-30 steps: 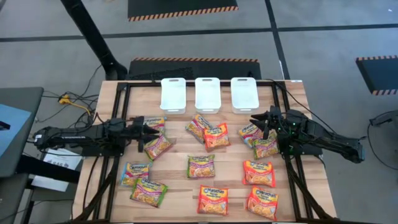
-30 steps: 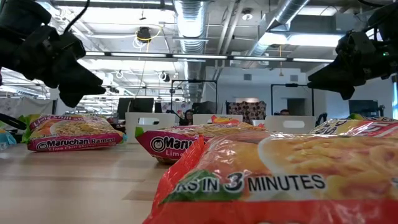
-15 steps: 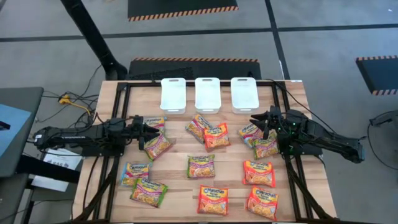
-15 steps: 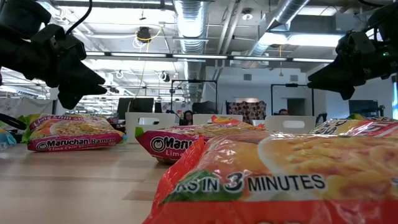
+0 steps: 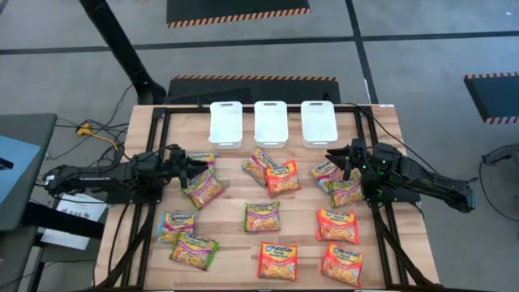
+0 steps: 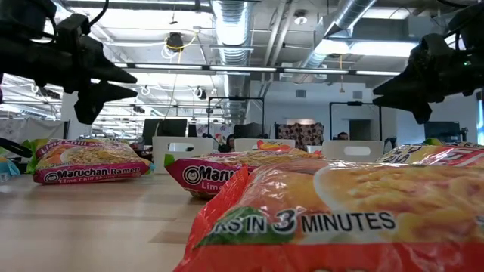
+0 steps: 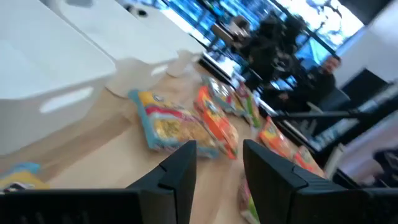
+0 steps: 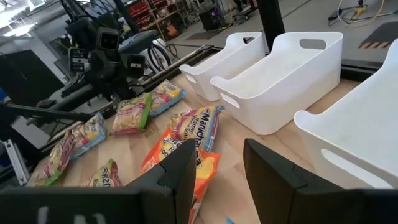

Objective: Sort Maruchan noodles
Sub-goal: Put the green noodle pack into the right white bin

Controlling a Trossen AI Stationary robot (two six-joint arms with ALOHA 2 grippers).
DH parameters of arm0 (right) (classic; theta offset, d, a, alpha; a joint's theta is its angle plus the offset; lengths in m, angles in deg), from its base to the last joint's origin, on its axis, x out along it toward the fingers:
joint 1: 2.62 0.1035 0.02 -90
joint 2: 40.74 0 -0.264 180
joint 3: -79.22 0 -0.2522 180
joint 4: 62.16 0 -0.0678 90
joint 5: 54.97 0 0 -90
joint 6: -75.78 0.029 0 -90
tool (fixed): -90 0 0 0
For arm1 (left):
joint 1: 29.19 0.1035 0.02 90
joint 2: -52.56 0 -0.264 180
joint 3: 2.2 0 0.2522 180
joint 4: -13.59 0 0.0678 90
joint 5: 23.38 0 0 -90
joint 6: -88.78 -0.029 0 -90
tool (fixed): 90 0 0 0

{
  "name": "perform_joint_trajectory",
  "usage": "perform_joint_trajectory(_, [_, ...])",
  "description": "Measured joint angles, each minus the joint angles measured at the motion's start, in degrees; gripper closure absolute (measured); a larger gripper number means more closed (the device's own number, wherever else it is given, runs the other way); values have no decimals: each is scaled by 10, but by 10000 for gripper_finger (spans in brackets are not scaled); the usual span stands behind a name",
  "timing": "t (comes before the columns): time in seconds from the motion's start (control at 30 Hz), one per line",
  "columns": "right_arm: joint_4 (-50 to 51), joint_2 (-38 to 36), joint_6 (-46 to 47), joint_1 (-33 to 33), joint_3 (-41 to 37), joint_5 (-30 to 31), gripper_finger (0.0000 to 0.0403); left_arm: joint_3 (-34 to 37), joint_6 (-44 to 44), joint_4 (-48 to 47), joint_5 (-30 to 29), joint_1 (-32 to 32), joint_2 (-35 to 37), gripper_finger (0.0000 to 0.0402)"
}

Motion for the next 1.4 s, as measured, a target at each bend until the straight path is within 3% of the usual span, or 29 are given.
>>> perform_joint_trajectory(0.2, [-14,0,1,0,-1,0,243,-1,31,0,-64,0,0,281])
perform_joint_trajectory(0.37, [-38,0,48,1,-1,0,243,-1,35,0,-64,0,0,281])
perform_joint_trajectory(1.17, [-32,0,45,1,1,0,243,-3,73,-53,-80,0,0,280])
perform_joint_trajectory(1.4, [-32,0,45,1,2,0,243,-3,58,-71,-100,0,0,257])
